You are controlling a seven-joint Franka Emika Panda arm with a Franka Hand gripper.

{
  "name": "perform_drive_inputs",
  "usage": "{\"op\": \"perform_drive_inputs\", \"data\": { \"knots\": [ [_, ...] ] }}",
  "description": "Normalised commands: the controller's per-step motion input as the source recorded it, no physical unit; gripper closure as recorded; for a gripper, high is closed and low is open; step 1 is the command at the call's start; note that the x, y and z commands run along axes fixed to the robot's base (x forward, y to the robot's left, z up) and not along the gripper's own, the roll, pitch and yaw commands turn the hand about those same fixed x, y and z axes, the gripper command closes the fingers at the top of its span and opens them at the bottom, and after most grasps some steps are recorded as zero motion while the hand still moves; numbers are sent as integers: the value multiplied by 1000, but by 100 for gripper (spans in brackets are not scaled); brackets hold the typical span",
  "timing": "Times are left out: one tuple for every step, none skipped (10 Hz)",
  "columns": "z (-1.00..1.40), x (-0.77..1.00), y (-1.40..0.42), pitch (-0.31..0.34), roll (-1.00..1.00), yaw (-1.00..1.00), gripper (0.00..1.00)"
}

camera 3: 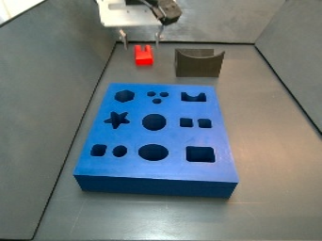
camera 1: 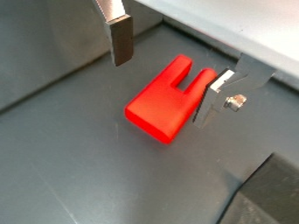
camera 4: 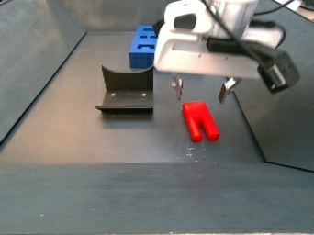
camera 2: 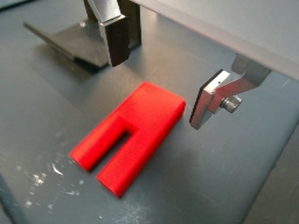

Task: Pick up the square-circle object. Move up. Rotate the square-circle object. Place the square-circle object on the fixture. Regrasp the square-circle object. Move to above the board. Insert the square-circle object.
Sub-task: Rotate the square-circle object, then move up.

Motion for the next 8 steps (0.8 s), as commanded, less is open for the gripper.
{"op": "perform_drive_inputs", "data": {
  "knots": [
    [-760, 42, 27, -25, 30, -27, 0],
    [-679, 34, 25, -26, 32, -27, 0],
    [-470, 30, 24, -34, 38, -26, 0],
    [-391, 28, 23, -34, 40, -26, 0],
    [-231, 27, 22, -38, 44, -25, 0],
    [0, 0, 0, 0, 0, 0, 100],
    [833, 0, 0, 0, 0, 0, 100],
    [824, -5, -1, 4, -1, 0, 100]
  ]
}}
